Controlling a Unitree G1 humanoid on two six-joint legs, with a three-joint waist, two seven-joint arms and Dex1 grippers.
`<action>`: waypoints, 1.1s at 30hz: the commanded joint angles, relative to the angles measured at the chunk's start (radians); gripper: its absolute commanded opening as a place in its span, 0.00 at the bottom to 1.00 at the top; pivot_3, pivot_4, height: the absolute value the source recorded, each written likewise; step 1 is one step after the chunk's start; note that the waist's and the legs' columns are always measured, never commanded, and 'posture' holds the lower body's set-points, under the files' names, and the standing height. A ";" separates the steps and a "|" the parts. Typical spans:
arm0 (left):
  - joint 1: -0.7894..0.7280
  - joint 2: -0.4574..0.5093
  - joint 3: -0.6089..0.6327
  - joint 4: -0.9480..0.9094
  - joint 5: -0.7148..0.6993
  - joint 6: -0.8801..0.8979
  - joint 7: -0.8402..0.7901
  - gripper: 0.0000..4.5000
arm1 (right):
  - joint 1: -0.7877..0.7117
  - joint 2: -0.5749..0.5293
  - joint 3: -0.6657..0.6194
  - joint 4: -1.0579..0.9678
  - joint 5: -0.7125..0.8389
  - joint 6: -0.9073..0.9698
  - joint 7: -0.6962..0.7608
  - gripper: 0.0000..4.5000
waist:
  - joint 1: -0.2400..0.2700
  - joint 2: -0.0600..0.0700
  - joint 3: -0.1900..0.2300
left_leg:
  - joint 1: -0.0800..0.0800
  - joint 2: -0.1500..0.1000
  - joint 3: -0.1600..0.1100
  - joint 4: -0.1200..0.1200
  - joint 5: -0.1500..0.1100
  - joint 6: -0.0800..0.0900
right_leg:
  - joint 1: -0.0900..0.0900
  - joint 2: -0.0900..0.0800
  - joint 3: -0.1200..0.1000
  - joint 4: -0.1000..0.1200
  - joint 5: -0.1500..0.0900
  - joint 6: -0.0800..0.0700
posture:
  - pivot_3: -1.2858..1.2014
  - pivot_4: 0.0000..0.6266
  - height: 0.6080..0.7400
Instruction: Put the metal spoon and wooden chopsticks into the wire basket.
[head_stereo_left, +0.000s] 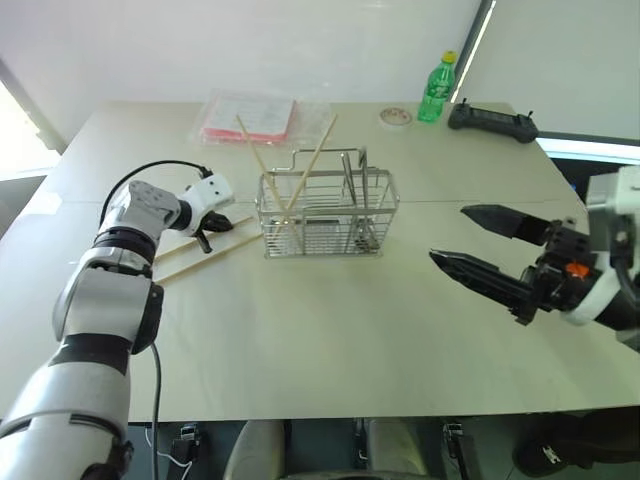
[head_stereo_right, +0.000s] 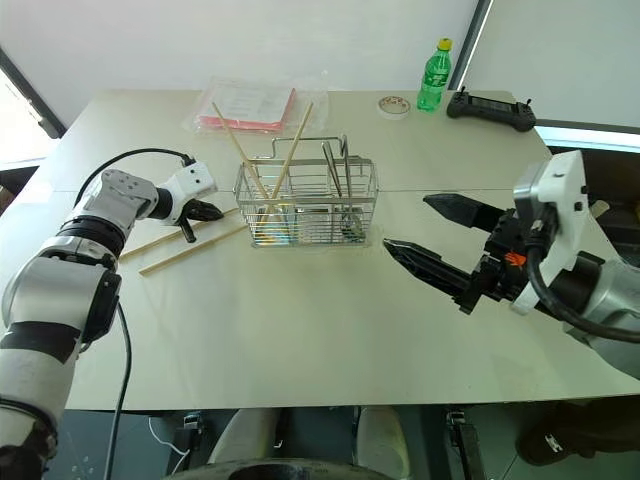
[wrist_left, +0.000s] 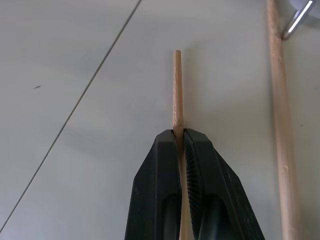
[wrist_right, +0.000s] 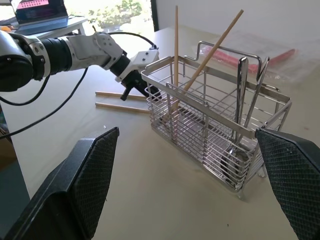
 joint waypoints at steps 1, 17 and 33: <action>-0.085 0.049 0.138 -0.022 -0.120 0.028 0.066 0.01 | 0.037 0.000 -0.020 -0.024 -0.030 -0.011 0.046 1.00 | 0.001 -0.002 0.001 | 0.000 0.000 0.000 0.000 0.000 0.000 | 0.000 0.000 0.000 0.000 0.000 0.000 | 0.52 0.24 0.62; -0.420 0.076 0.566 -0.296 -0.608 0.180 0.145 0.01 | 0.120 0.030 0.007 -0.031 -0.116 -0.032 0.163 1.00 | 0.002 -0.005 0.003 | 0.000 -0.001 -0.002 0.000 0.000 0.000 | 0.002 0.000 -0.003 -0.001 0.000 0.001 | 0.52 0.24 0.62; -0.031 -0.222 0.374 -1.018 -0.759 0.512 0.198 0.01 | 0.134 0.070 0.013 -0.054 -0.132 -0.046 0.134 1.00 | 0.000 -0.002 0.002 | 0.002 -0.001 -0.002 0.000 0.000 0.000 | 0.003 0.001 -0.003 0.000 0.000 0.001 | 0.52 0.24 0.62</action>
